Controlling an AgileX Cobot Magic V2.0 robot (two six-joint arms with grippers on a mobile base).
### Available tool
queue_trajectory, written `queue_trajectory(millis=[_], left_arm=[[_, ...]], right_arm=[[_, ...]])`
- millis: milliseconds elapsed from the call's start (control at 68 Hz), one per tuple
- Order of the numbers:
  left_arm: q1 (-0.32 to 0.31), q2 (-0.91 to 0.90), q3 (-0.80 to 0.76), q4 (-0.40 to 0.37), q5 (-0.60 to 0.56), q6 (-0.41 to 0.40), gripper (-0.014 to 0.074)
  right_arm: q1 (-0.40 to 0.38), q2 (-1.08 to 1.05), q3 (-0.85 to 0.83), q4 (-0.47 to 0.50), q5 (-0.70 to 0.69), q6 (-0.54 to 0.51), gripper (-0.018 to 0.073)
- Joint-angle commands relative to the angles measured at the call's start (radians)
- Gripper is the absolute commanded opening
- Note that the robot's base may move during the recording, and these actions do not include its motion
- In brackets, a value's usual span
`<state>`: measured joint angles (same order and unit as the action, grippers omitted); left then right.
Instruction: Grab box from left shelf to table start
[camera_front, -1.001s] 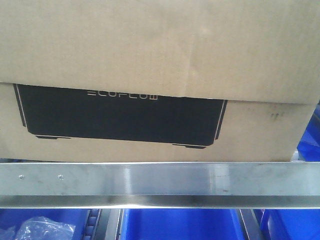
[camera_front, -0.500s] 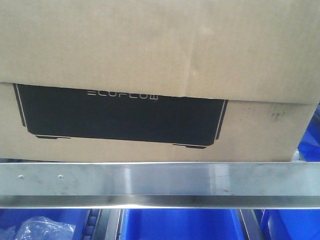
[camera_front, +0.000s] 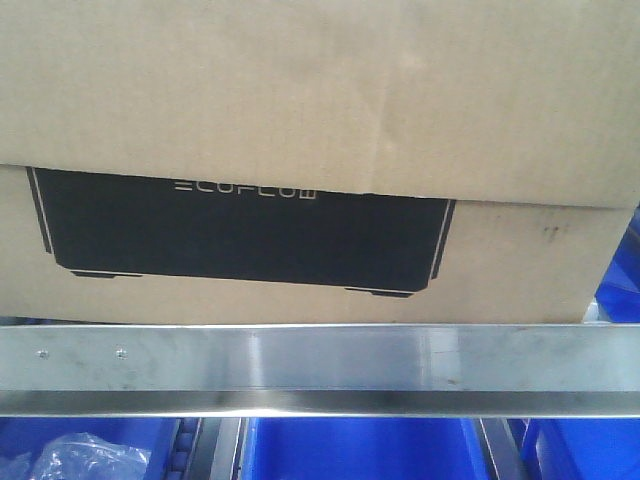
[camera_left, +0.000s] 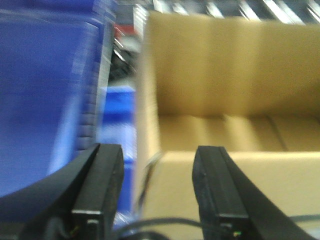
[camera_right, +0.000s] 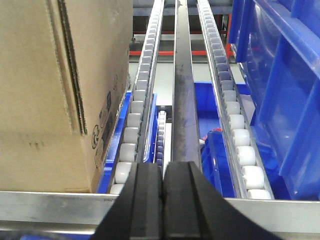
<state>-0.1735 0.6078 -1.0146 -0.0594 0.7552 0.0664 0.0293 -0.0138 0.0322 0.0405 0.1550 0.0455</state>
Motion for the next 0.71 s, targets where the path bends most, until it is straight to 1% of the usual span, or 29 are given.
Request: queue_trajectory(millis=[0, 74, 132, 191, 280, 383, 471, 692], left_arm=[[-0.043, 0.110, -0.111, -0.003, -0.020, 0.004, 0.0255], [-0.046, 0.203, -0.191, -0.003, 0.026, -0.016, 0.0255], [-0.038, 0.268, -0.255, -0.003, 0.066, -0.060, 0.0255], [-0.025, 0.337, -0.310, 0.003, 0.116, -0.104, 0.0255], [0.002, 0.431, -0.395, 0.019, 0.202, -0.135, 0.0255], [0.031, 0.538, -0.468, 0.022, 0.277, -0.137, 0.0255], [0.035, 0.614, -0.520, 0.059, 0.323, -0.137, 0.0255], [0.035, 0.750, -0.592, 0.059, 0.346, -0.137, 0.0255]], right_arm=[[-0.001, -0.007, 0.002, -0.006, -0.087, -0.003, 0.0057], [-0.001, -0.007, 0.002, -0.006, -0.087, -0.003, 0.0057], [-0.001, -0.007, 0.002, -0.006, -0.087, -0.003, 0.0057], [-0.001, -0.007, 0.002, -0.006, -0.087, -0.003, 0.0057], [-0.001, -0.007, 0.002, -0.006, -0.087, -0.003, 0.0057], [-0.001, -0.007, 0.002, -0.006, -0.087, -0.003, 0.0057], [-0.001, -0.007, 0.002, -0.006, -0.087, -0.003, 0.0057], [-0.001, -0.007, 0.002, -0.006, -0.087, -0.003, 0.0057]])
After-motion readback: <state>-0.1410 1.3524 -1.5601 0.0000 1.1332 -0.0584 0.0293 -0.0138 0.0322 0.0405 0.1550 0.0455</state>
